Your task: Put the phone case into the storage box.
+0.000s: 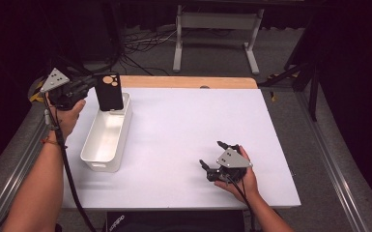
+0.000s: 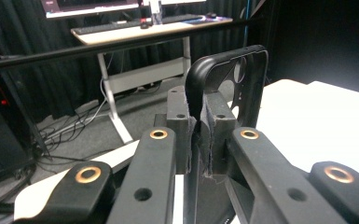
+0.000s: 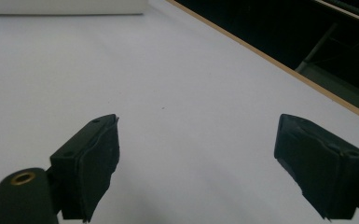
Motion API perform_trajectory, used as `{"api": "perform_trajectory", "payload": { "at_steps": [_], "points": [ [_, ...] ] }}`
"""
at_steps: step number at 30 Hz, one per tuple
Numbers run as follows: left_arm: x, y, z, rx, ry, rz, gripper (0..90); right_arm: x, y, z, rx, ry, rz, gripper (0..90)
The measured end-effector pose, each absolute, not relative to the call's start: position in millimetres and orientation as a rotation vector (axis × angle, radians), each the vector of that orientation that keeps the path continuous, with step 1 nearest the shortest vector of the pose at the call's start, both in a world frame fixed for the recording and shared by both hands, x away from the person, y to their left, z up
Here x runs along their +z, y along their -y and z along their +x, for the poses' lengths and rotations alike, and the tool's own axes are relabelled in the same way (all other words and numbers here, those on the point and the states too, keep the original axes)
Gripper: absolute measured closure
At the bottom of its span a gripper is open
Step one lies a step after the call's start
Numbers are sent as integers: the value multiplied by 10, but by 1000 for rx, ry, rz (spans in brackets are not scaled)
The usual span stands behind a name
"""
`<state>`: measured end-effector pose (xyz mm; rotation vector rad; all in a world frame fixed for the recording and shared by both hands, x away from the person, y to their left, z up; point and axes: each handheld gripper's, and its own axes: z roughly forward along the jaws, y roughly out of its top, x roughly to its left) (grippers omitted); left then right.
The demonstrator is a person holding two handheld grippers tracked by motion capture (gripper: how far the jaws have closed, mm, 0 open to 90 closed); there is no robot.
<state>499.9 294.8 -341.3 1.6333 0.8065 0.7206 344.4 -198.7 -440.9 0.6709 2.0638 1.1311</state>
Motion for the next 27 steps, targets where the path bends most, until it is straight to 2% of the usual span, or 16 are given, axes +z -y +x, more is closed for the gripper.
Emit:
{"api": "perform_trajectory", "payload": {
  "at_steps": [9,27],
  "points": [
    [-3661,-2873,5199,685,-808,1679,839,-4475,1948,3486,1090,-2095,670,149],
    [-3974,-2903,5419,677,-828,1631,838,-4602,1917,3549,1026,-2161,663,152]
  ]
}}
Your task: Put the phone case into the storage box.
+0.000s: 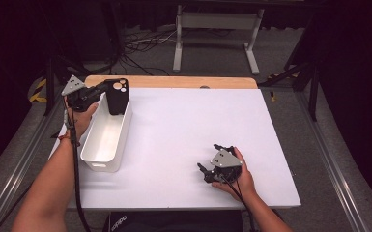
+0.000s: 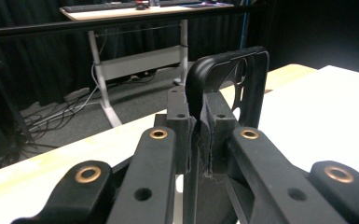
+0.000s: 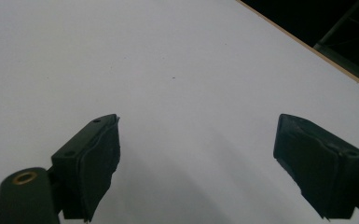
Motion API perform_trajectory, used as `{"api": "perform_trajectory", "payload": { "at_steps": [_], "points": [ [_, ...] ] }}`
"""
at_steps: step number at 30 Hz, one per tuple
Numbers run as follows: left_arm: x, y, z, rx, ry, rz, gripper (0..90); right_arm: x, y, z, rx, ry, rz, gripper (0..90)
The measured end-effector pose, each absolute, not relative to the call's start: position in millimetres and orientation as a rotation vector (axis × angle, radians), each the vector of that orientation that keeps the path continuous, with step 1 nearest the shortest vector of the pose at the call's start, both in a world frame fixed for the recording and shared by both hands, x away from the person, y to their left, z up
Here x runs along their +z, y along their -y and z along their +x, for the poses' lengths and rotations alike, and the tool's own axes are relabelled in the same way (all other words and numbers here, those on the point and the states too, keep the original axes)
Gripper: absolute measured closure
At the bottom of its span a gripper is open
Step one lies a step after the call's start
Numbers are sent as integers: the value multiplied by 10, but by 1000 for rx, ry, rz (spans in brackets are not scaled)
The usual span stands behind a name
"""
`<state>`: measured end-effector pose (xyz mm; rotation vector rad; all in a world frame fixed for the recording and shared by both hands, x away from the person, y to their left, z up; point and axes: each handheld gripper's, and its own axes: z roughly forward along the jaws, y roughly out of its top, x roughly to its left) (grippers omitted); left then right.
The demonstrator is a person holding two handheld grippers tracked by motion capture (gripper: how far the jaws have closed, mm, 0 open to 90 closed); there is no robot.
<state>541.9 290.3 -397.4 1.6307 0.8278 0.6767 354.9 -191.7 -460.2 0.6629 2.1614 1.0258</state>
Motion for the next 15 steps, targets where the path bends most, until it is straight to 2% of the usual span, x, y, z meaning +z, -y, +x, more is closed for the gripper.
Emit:
{"api": "perform_trajectory", "payload": {
  "at_steps": [5,8,15],
  "points": [
    [-3982,-2908,5429,696,-830,1658,824,-4591,1910,3538,1028,-2163,653,152],
    [-4016,-2845,5453,702,-835,1739,790,-4583,1914,3538,1026,-2160,651,152],
    [-4051,-2805,5470,708,-876,1745,749,-4569,1909,3528,1030,-2163,640,152]
  ]
}}
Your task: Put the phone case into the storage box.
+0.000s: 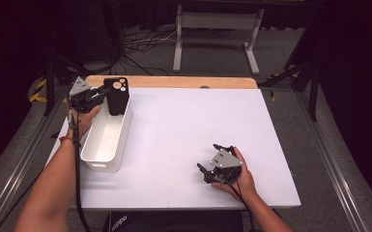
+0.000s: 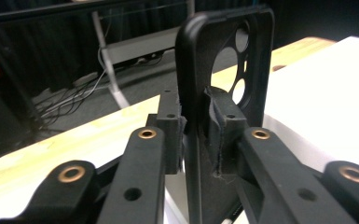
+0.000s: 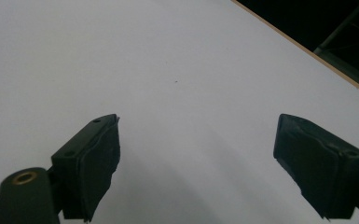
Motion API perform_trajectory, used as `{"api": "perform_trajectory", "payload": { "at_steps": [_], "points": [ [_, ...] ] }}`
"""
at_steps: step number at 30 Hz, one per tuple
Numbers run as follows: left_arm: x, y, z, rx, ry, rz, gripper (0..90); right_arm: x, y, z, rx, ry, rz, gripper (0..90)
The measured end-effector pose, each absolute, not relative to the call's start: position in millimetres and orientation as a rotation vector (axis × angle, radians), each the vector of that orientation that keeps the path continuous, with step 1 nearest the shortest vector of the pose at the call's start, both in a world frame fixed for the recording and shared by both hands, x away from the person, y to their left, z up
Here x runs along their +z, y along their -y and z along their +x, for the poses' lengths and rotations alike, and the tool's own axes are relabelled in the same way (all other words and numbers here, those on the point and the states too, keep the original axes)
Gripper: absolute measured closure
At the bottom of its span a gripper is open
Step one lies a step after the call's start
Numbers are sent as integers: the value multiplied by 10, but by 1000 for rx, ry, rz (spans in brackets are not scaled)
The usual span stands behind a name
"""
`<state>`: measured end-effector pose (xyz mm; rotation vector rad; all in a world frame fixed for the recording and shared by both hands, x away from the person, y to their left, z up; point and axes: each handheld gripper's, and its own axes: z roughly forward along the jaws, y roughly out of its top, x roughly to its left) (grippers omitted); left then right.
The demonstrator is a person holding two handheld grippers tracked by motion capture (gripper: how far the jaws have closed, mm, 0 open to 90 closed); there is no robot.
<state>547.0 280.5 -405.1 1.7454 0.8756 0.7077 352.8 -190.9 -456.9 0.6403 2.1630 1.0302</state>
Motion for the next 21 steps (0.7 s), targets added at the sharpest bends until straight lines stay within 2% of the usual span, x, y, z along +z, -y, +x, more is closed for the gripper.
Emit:
{"api": "perform_trajectory", "payload": {
  "at_steps": [21],
  "points": [
    [-4057,-2789,5472,731,-915,1815,623,-4530,1869,3500,1064,-2181,618,151]
  ]
}}
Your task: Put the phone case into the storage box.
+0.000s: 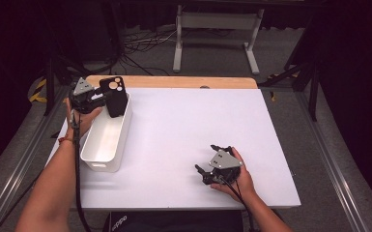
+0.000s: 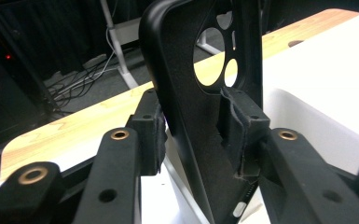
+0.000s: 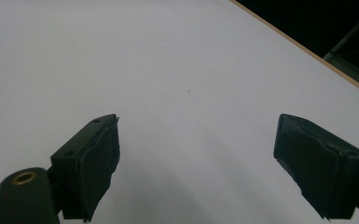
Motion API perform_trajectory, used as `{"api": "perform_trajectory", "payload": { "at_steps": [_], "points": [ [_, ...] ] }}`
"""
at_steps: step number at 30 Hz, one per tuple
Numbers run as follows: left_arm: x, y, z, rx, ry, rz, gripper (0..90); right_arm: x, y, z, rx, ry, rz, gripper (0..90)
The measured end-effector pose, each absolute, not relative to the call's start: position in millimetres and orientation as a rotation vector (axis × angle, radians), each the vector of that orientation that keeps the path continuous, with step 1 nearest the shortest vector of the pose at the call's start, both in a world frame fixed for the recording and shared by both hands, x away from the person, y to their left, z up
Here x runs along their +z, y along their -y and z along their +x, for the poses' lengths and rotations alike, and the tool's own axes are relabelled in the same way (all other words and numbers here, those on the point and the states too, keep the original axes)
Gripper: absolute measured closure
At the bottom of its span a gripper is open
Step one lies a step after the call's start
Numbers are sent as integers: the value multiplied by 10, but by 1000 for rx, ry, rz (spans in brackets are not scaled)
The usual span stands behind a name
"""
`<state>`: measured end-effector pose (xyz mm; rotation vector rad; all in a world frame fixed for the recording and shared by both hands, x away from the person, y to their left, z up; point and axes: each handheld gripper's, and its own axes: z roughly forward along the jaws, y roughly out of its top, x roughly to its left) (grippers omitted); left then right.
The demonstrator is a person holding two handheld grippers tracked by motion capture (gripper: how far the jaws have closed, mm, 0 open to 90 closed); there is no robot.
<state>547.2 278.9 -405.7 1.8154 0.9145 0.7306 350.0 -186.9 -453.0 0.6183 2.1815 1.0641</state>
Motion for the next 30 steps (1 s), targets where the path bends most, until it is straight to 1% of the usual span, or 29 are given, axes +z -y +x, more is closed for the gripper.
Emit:
{"api": "perform_trajectory", "payload": {
  "at_steps": [4,9,15,17,23,26,30],
  "points": [
    [-4044,-2797,5462,749,-923,1827,617,-4527,1869,3500,1060,-2186,627,151],
    [-4039,-2817,5442,756,-967,1855,572,-4521,1871,3497,1057,-2192,623,151],
    [-4035,-2809,5400,758,-972,1842,586,-4506,1870,3474,1055,-2192,614,151],
    [-4015,-2802,5371,771,-963,1836,575,-4499,1882,3472,1055,-2186,612,151],
    [-3952,-2799,5282,780,-928,1831,588,-4476,1891,3468,1063,-2171,609,151],
    [-3921,-2781,5243,796,-926,1827,565,-4460,1881,3455,1083,-2174,612,152],
    [-3844,-2770,5179,818,-908,1823,564,-4433,1861,3437,1094,-2169,595,152]
  ]
}}
